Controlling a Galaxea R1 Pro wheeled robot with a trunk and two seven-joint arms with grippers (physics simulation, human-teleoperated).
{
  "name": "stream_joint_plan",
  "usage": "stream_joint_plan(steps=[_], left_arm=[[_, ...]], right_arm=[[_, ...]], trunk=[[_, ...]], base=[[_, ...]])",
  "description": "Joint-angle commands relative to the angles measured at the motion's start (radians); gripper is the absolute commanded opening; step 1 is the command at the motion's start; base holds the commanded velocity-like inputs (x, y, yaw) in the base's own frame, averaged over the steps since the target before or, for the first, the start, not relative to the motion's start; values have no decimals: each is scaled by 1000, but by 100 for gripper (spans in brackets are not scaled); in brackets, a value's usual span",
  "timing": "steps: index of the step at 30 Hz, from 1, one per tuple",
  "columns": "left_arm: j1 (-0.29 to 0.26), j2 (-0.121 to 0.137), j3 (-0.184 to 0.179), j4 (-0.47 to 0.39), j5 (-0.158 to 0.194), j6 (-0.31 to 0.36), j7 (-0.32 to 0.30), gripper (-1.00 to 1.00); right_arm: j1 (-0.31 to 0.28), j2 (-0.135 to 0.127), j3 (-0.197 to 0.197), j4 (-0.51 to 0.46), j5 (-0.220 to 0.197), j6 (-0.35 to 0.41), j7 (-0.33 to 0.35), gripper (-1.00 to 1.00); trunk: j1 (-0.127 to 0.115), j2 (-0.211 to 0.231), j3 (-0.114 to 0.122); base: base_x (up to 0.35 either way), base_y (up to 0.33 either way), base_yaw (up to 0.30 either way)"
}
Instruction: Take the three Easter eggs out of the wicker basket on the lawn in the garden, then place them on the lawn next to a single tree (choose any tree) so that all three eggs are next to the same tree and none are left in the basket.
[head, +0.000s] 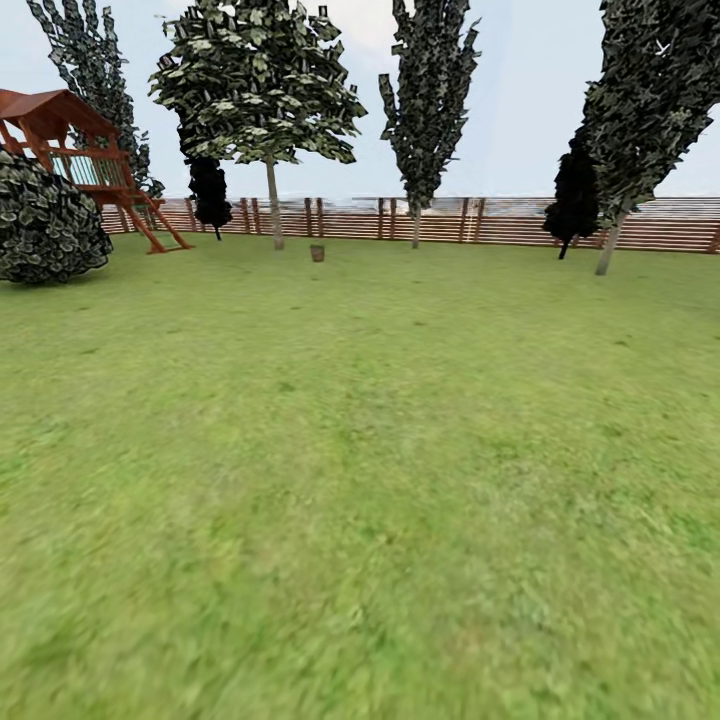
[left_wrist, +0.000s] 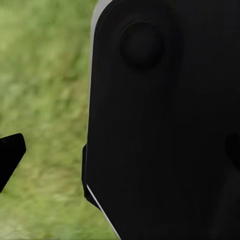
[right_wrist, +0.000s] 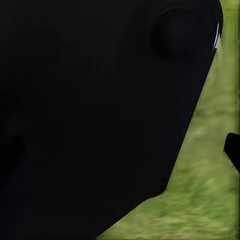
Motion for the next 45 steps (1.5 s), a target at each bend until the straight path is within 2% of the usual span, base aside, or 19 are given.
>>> stream_joint_plan(steps=[1, 10, 15, 20, 26, 37, 45], left_arm=[[-1, 0, 0, 1, 9, -3, -1, 100], [-1, -1, 0, 5, 8, 10, 4, 100], [-1, -1, 0, 5, 8, 90, 3, 100], [-1, -1, 1, 4, 9, 124, 5, 100], [0, -1, 4, 5, 10, 136, 3, 100], [1, -3, 45, 5, 10, 170, -1, 100], [1, -3, 50, 3, 10, 180, 5, 100]], right_arm=[[0, -2, 7, 0, 4, -1, -1, 100], [0, -6, 9, 1, 6, -1, -1, 100], [0, -9, 10, 1, 7, -1, -1, 100], [0, -8, 10, 1, 7, -1, -1, 100], [0, -8, 10, 1, 8, -1, -1, 100], [0, -9, 10, 1, 8, -1, -1, 100], [0, -9, 10, 1, 8, -1, -1, 100]], trunk=[[1, 0, -1], [1, 0, -1], [1, 0, -1], [1, 0, -1], [1, 0, -1], [1, 0, -1], [1, 0, -1]], base=[[300, 145, 1], [301, 140, 0], [304, 100, 0], [319, 49, 0], [338, 9, 0], [342, 1, 0], [343, 0, 0]])
